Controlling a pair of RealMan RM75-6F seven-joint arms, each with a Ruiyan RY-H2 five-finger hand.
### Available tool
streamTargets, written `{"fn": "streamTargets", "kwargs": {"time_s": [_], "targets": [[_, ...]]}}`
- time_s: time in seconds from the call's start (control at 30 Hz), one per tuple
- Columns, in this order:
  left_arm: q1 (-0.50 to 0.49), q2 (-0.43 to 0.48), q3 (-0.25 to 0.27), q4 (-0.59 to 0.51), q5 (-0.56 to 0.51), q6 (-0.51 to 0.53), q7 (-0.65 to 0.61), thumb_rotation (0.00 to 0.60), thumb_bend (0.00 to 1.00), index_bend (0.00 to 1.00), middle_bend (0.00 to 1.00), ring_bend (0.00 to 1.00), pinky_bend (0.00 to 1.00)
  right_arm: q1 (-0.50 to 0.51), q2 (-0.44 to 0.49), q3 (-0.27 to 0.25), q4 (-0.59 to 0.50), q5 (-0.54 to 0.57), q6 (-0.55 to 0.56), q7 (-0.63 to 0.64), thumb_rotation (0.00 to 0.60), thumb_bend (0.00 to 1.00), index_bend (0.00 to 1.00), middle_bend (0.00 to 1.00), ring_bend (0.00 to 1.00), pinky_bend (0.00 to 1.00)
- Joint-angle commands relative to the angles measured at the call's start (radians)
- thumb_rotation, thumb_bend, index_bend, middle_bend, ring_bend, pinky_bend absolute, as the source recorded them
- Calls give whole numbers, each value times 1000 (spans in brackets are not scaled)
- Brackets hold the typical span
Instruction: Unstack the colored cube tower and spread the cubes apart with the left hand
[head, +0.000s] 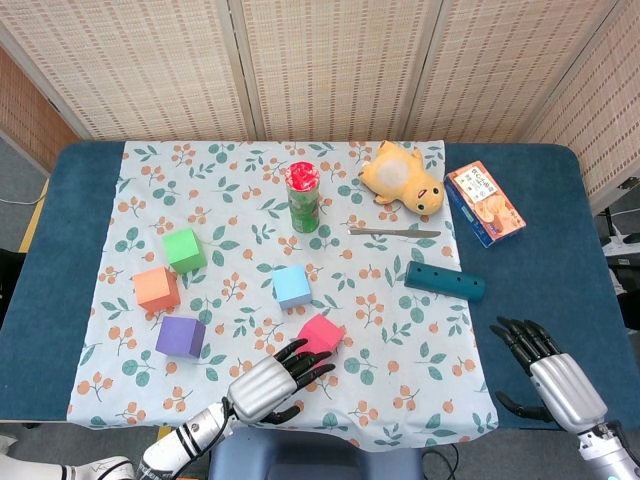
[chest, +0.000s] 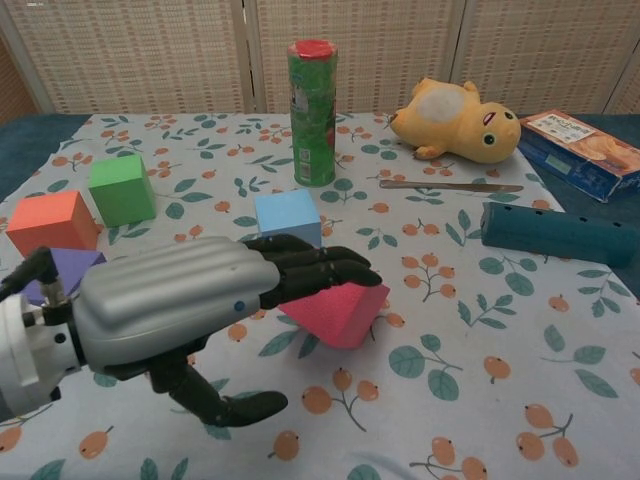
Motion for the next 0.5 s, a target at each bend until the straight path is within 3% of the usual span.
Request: {"fn": "streamTargets", "kwargs": {"time_s": [0.03,0.13,0.27,0.5], "targets": [[18,5,6,9,42,51,-1,600,364,0,0,189,66,1,-1,-1,0,0,-4,-2,537,179,0,0,0,0],[28,8,-3,16,51,79,-5,600,366,0,0,183,67,2,-1,-2,-1,-1,-7,-2,536,180,0,0,0,0],[29,3,-16,34,40,84,-39,600,367,0,0,2,62,1,-1,-1,-2,-2,-3,-4,537,180,0,0,0,0],[8,-21,-69,100,-37,42,-73,600,368,0,0,0,61,1,0,-2,-2,-2,-4,-2,536,179,0,0,0,0]]}}
